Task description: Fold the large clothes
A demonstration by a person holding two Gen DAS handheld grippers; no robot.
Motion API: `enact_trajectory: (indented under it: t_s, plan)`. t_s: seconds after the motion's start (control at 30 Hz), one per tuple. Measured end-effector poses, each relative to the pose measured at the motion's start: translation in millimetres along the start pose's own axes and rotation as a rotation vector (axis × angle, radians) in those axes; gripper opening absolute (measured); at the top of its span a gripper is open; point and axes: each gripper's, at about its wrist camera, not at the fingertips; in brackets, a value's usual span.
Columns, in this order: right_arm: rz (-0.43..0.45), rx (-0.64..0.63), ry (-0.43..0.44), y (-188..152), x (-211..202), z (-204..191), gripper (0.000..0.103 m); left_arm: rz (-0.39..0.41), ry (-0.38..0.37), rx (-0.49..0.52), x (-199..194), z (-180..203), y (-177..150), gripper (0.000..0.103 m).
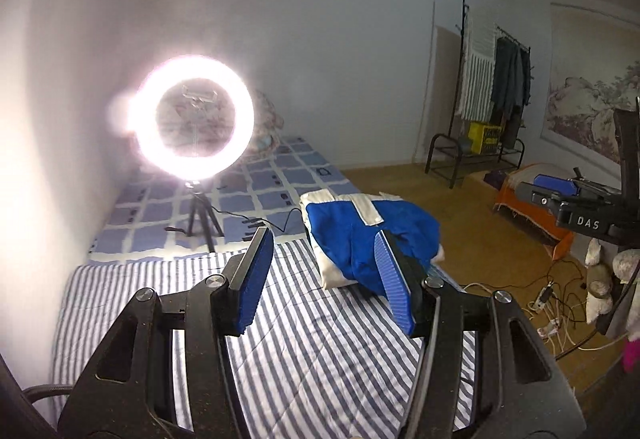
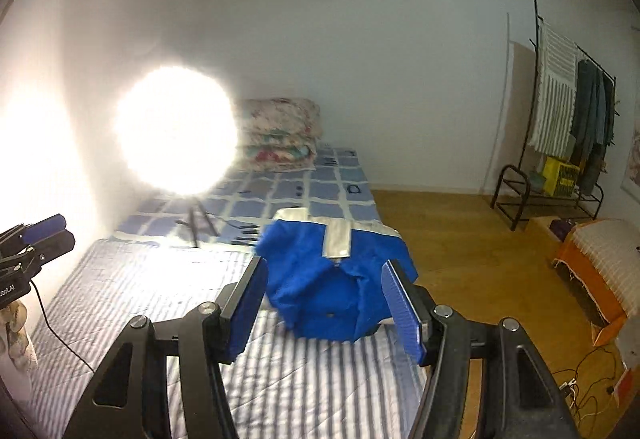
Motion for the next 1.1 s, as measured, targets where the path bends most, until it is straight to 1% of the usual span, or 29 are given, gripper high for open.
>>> enact_trajectory:
  t_s: [0.17,0.3,0.43,0.63,0.93,1.1]
  plan:
    - [0.036,-0.025,0.034,0.9,-70.4,-26.8,0.062,0.05,0.0,0.012,-79.1,5.3,3.3,0.055]
    - [0.09,-0.071,0.049,7.7,-131.7,-51.5,0.062,0.095,-0.005,0.022,-140.3,14.7,7.0,0.055]
    - [0.134,-0.083,0.074,9.5,-185.3,-68.7,0.062,0.123,-0.01,0.042,-187.5,25.8,6.8,0.055]
    - [0.196,-0.101,0.087,6.4,-250.9,-85.7,0.062,0.174,-0.008,0.084,-255.8,45.0,6.1,0.055]
    - [0.296,-0.101,0.101,9.5,-329.7,-95.5,0.062,0.258,-0.001,0.134,-322.9,71.3,10.8,0.055]
    - [0.329,-0.112,0.081,7.6,-351.3,-100.1,0.065,0.276,0.006,0.155,-339.1,78.7,7.2,0.055]
Point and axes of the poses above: each gripper's, at about its wrist camera, not at the fingertips, and x roughly the way its jaws point, z to its right, y to its top, and after that the axes turned 5 degrees about -y, right-handed
